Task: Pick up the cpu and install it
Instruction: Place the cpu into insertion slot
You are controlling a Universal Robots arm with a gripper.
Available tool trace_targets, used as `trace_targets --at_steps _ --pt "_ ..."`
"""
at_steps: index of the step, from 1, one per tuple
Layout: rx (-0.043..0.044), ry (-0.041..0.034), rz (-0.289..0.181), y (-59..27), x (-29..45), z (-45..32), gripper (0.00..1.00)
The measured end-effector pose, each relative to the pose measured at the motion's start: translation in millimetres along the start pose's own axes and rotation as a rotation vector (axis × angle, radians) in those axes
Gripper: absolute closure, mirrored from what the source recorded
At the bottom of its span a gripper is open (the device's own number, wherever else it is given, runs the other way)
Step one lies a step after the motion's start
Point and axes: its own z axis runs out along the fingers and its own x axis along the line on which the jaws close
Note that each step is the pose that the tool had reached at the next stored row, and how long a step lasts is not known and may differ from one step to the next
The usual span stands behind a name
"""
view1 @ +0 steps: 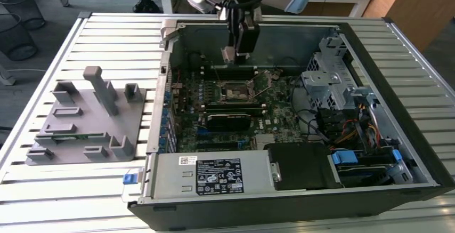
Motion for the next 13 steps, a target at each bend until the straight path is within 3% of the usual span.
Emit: trace_targets --at_steps 6,9,13 --pt "0.0004 0.0013 0.022 2.3 1.2 6.4 0.46" --pt "-0.008 0.0004 0.023 2.4 1.3 9.2 0.46" --pt "-0.0096 0.0002 0.023 2.8 1.7 11.3 0.46"
